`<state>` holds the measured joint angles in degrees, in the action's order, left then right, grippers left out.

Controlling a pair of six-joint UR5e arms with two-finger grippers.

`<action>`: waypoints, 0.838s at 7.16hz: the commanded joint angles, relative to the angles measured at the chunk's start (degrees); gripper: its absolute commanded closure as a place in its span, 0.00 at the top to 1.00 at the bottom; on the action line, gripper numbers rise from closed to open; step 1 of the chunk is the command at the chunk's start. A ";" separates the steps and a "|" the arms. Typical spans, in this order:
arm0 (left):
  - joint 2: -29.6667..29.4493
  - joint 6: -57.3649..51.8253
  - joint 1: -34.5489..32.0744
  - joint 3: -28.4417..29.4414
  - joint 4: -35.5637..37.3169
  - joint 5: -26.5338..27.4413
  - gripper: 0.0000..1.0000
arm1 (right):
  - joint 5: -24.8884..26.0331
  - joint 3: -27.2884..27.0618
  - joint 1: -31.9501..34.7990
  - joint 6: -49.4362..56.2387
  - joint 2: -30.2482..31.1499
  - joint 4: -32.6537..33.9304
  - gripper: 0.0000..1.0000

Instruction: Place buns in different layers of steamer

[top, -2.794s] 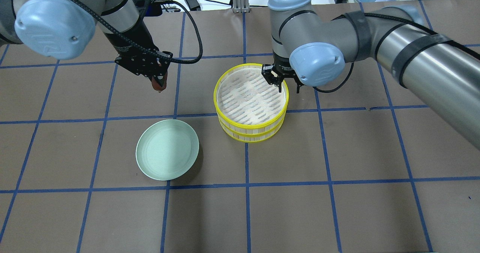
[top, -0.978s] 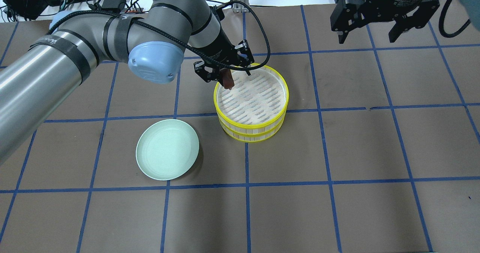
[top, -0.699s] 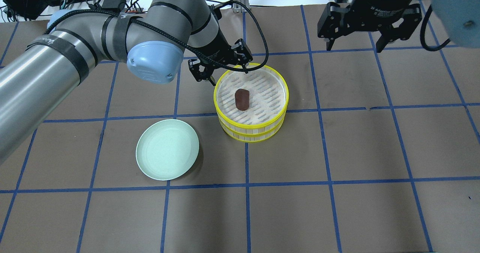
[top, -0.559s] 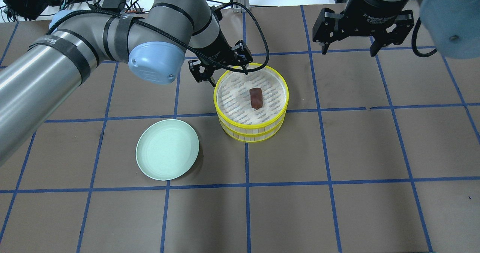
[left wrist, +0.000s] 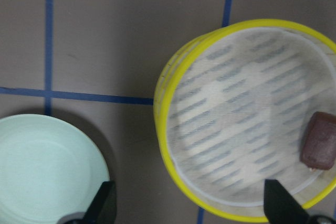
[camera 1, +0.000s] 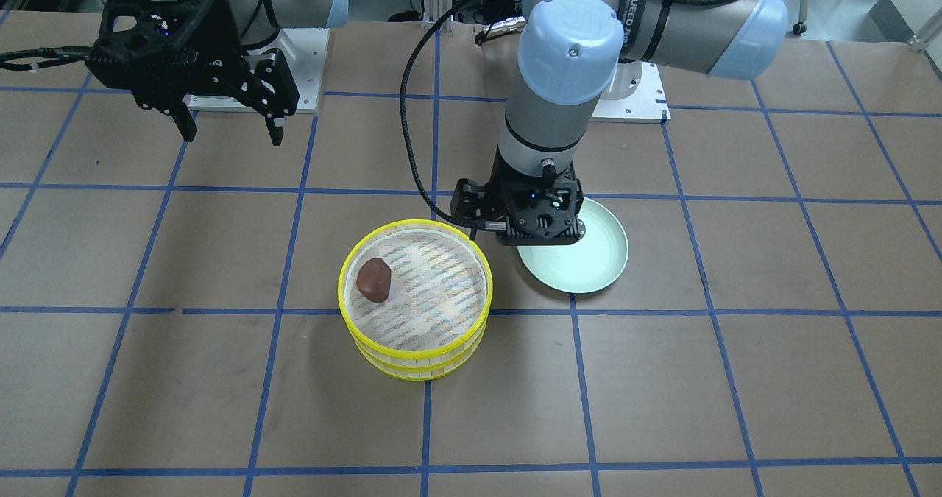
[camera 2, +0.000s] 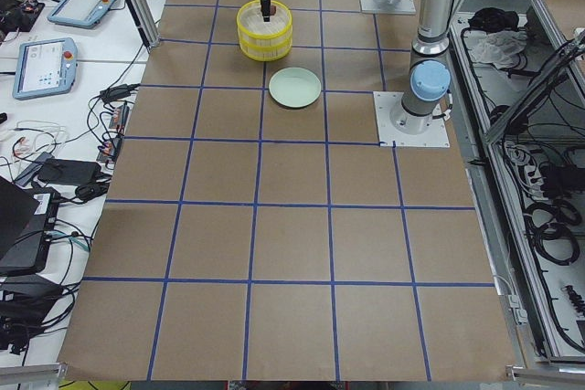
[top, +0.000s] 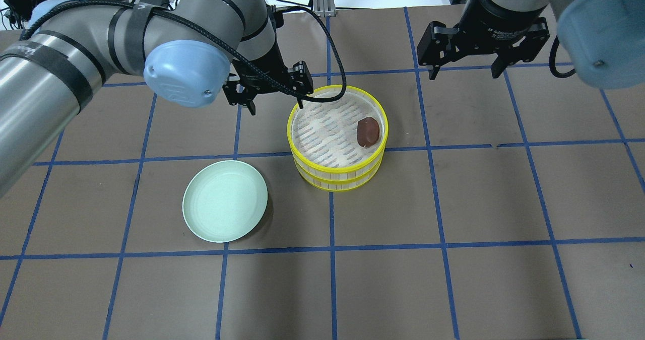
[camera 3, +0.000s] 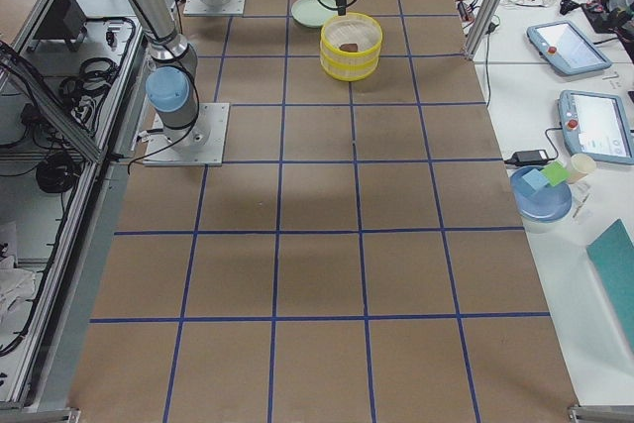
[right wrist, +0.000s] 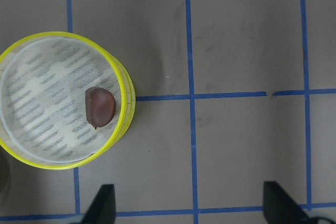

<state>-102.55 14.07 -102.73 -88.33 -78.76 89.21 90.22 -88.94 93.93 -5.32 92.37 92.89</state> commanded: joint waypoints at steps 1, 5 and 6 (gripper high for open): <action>4.88 -7.19 4.96 0.18 -4.10 3.42 1.00 | -0.92 0.70 -0.24 -0.04 0.61 -4.91 1.00; 11.83 -12.13 9.56 0.00 -10.08 4.92 1.00 | 0.04 0.88 -0.15 -1.53 0.70 -4.47 1.00; 13.58 -13.79 9.91 0.00 -11.31 4.65 1.00 | 2.57 1.31 -0.15 -1.80 0.79 -5.17 1.00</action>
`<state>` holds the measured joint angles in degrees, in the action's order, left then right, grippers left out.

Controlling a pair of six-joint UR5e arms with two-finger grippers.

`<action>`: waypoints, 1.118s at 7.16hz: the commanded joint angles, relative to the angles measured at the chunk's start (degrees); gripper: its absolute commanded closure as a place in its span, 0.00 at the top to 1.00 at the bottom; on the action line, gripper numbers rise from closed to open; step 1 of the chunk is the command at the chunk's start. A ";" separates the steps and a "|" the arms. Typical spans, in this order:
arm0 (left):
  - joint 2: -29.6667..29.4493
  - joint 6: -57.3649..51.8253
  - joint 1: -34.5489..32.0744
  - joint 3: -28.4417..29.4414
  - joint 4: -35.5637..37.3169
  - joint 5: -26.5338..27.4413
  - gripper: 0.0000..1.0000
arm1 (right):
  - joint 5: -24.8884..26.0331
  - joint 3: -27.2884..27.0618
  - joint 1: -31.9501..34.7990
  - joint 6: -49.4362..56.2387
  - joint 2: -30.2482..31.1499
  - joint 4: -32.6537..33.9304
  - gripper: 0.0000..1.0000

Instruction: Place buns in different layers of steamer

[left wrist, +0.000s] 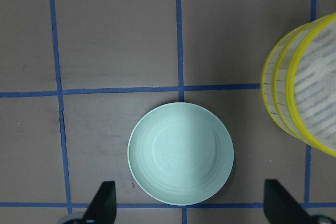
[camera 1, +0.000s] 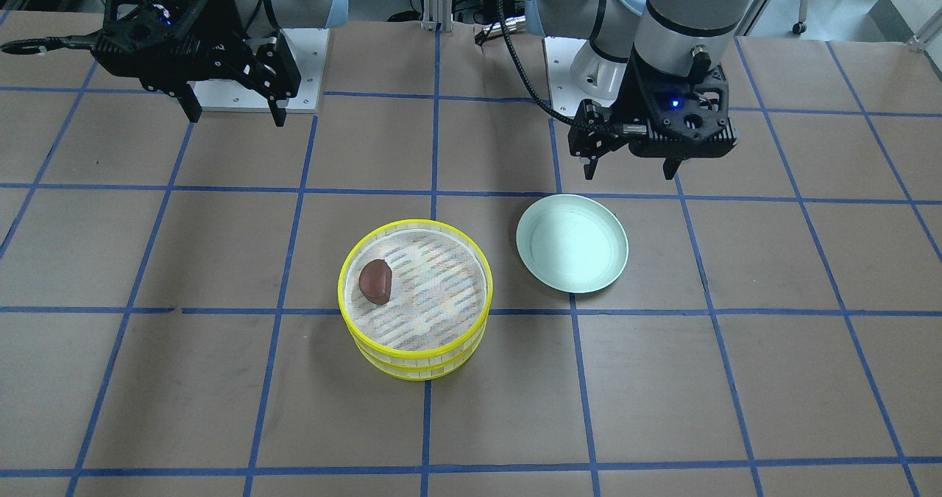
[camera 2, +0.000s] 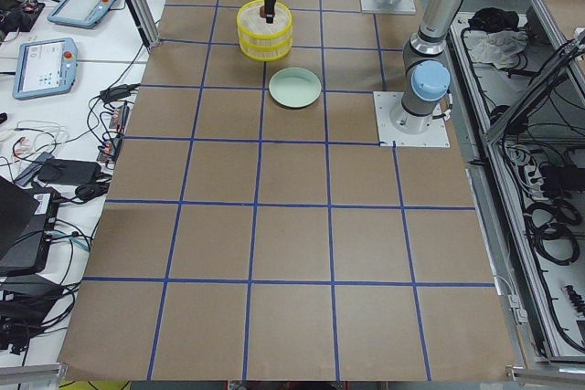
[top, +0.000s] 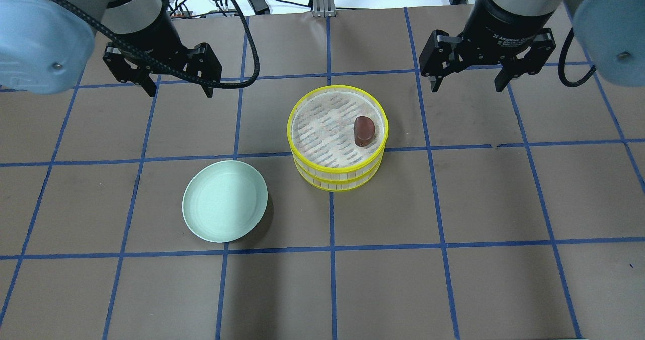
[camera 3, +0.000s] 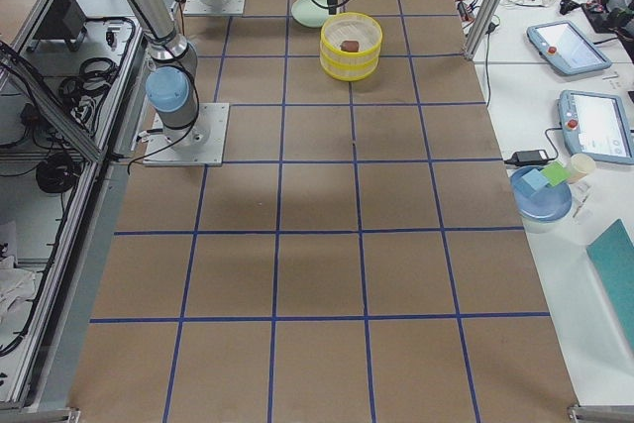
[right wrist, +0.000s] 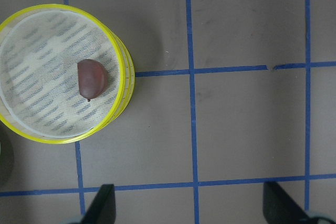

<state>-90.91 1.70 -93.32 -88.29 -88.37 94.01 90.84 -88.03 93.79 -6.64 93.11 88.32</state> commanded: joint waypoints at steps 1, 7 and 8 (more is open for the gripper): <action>3.44 -1.52 0.59 -0.65 -1.81 -0.75 1.00 | 1.89 0.49 -0.01 -0.48 -0.03 -1.57 1.00; 7.67 -3.10 3.67 -4.52 -2.17 -5.86 1.00 | 2.06 0.40 -0.01 -0.39 0.06 -1.58 1.00; 7.76 -3.10 3.67 -4.70 -0.33 -5.68 1.00 | 2.24 0.31 -0.01 -0.39 0.06 -1.66 1.00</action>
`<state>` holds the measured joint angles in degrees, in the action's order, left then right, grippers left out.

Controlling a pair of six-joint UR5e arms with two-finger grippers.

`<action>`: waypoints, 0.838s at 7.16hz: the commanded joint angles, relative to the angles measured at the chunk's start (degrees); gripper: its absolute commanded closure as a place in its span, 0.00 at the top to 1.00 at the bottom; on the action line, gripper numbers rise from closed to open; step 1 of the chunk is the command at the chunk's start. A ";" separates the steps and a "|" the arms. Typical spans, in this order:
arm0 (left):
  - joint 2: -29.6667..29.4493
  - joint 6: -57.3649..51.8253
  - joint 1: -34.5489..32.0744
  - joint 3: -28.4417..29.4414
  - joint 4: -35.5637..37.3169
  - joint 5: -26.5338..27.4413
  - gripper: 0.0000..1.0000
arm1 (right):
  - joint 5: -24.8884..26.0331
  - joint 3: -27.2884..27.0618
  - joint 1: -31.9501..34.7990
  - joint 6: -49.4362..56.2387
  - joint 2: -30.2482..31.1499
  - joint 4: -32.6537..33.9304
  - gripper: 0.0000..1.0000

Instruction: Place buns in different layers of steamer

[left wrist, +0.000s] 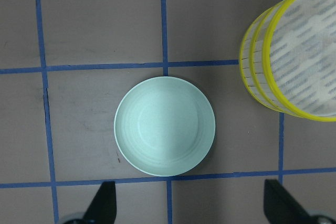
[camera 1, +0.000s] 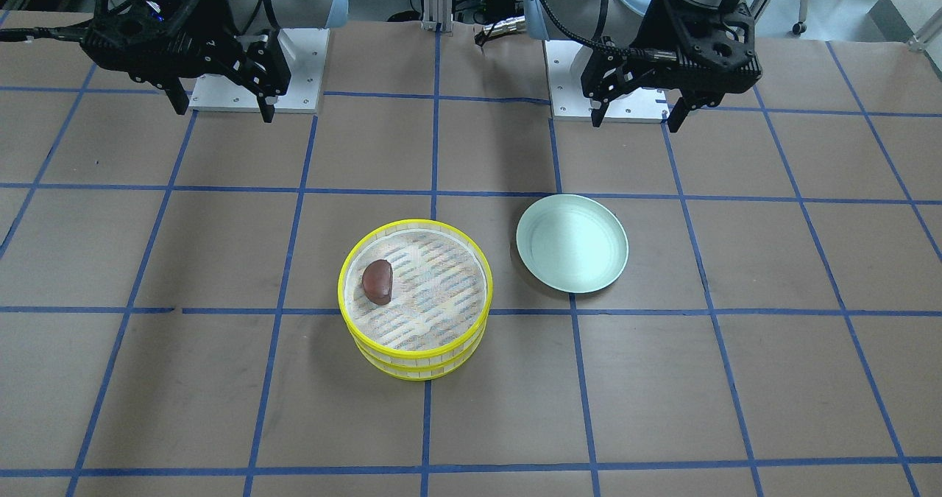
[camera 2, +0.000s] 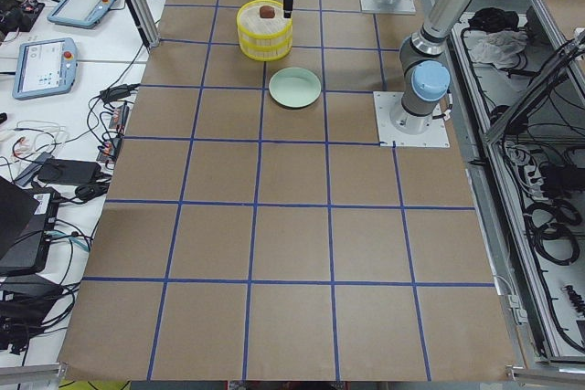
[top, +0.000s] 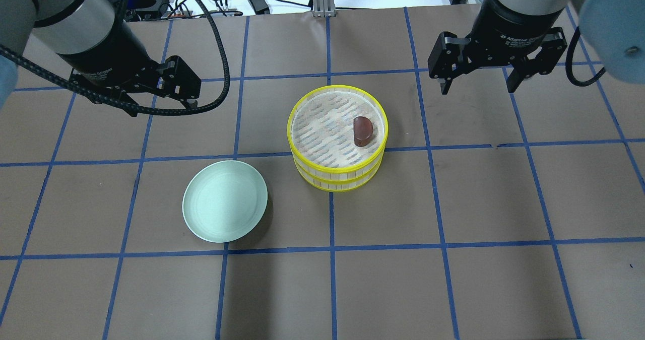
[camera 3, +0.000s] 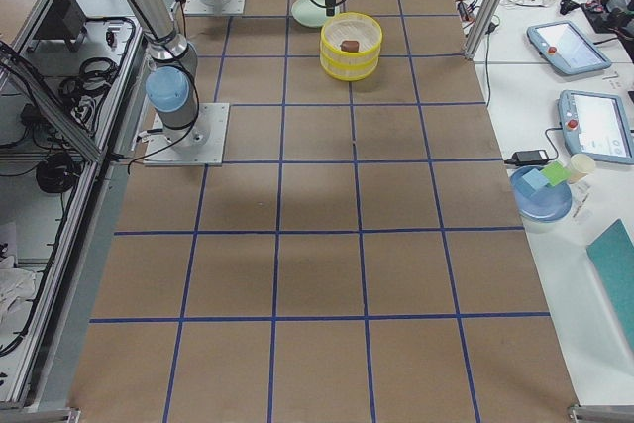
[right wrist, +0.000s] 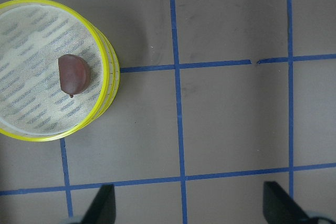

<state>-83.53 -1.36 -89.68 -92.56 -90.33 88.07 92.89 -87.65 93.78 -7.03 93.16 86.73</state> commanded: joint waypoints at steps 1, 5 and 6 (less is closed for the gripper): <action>0.47 -0.04 -0.05 -0.43 1.74 0.35 1.00 | 0.19 0.02 0.00 0.00 0.00 -0.07 1.00; 0.12 -0.13 -0.23 -0.43 2.44 2.37 1.00 | 0.27 0.02 0.00 0.00 -0.09 -0.16 1.00; -0.23 0.30 -0.23 -0.43 3.14 2.28 1.00 | 0.36 0.02 0.00 0.00 -0.09 -0.16 1.00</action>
